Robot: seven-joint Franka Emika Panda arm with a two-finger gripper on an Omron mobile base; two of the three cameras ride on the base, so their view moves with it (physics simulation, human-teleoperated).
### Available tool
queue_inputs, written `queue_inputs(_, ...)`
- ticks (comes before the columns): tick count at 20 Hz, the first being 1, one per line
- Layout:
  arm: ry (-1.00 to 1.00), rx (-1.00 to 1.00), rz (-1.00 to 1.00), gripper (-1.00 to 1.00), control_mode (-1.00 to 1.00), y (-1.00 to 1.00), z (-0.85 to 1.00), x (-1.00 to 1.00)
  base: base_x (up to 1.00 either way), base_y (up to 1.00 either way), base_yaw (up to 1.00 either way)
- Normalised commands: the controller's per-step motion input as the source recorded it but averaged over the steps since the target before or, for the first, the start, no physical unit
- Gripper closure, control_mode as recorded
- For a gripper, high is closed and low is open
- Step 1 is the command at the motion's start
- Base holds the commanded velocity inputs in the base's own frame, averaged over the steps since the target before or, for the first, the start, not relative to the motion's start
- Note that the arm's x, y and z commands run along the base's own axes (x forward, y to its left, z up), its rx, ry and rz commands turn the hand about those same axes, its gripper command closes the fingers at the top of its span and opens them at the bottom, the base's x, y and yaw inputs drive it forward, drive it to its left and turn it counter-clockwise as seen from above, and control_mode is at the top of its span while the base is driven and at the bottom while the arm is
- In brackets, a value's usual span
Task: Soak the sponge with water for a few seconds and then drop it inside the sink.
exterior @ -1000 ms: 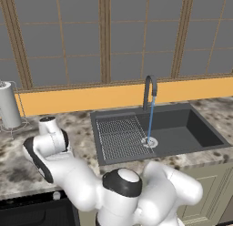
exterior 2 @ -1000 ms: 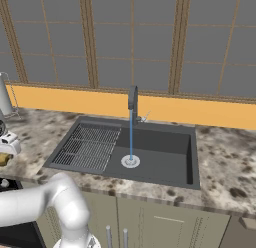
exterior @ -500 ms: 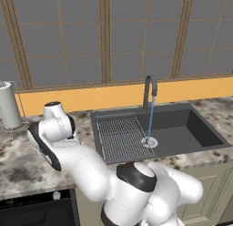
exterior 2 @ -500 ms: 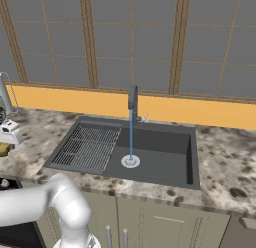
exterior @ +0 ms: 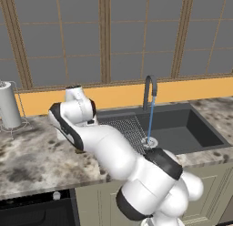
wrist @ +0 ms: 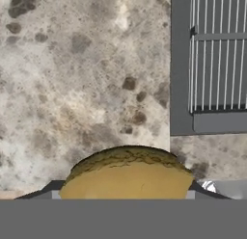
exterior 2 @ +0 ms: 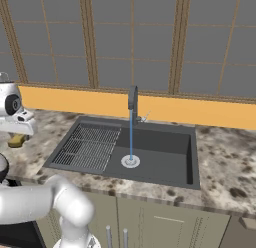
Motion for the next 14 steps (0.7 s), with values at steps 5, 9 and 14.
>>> queue_inputs(5,0.0,0.0,0.0,1.0,-1.0,-0.94,0.2,0.0,0.0,0.0,0.0)
queue_inputs(9,0.0,0.0,0.0,1.0,-1.0,-0.96,0.2,0.0,0.0,0.0,0.0)
queue_inputs(14,0.0,0.0,0.0,1.0,-1.0,-0.91,0.2,0.0,0.0,0.0,0.0)
